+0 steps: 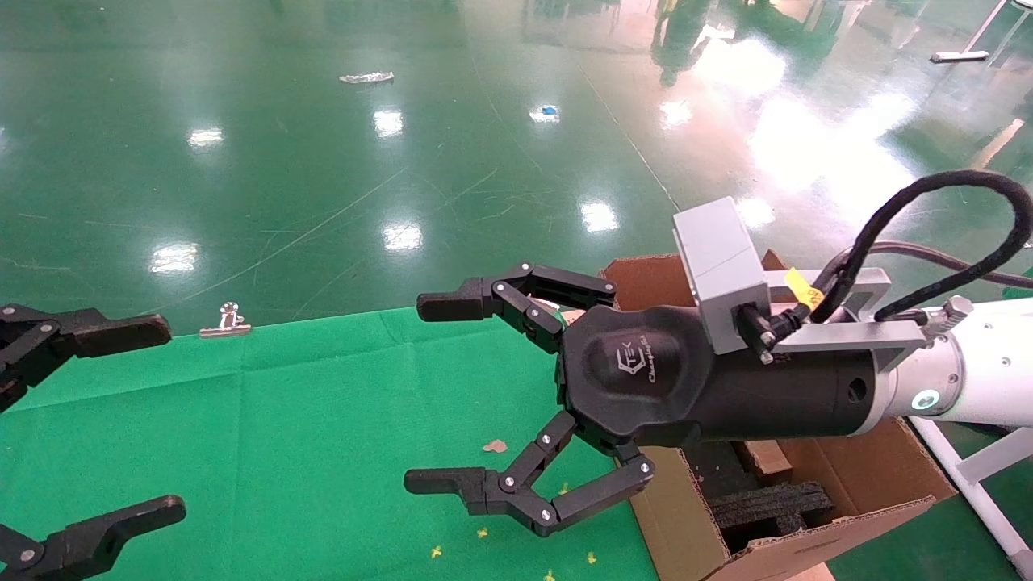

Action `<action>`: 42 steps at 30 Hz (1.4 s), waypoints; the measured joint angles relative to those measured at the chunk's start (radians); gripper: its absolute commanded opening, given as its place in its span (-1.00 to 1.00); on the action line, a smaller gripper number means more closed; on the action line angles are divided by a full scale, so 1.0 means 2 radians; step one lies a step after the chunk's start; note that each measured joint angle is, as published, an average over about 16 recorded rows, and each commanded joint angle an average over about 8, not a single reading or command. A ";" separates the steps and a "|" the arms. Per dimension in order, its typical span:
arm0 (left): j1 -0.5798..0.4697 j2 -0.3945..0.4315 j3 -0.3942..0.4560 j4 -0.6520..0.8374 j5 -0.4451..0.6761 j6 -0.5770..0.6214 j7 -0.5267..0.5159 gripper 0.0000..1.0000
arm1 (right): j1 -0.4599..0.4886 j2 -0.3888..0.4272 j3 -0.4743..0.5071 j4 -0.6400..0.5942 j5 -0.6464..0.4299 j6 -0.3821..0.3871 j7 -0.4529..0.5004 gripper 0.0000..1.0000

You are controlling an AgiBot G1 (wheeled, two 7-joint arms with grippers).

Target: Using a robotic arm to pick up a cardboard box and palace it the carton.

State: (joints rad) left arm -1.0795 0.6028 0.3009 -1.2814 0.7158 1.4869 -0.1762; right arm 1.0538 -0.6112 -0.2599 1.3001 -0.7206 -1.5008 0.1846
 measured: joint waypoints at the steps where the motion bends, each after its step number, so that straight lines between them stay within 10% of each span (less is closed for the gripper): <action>1: 0.000 0.000 0.000 0.000 0.000 0.000 0.000 1.00 | 0.001 0.000 -0.001 -0.001 0.000 0.000 0.000 1.00; 42: 0.000 0.000 0.000 0.000 0.000 0.000 0.000 1.00 | 0.010 0.000 -0.010 -0.008 -0.005 0.003 0.002 1.00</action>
State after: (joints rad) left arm -1.0795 0.6028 0.3009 -1.2814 0.7158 1.4870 -0.1763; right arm 1.0740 -0.6111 -0.2795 1.2840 -0.7306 -1.4952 0.1878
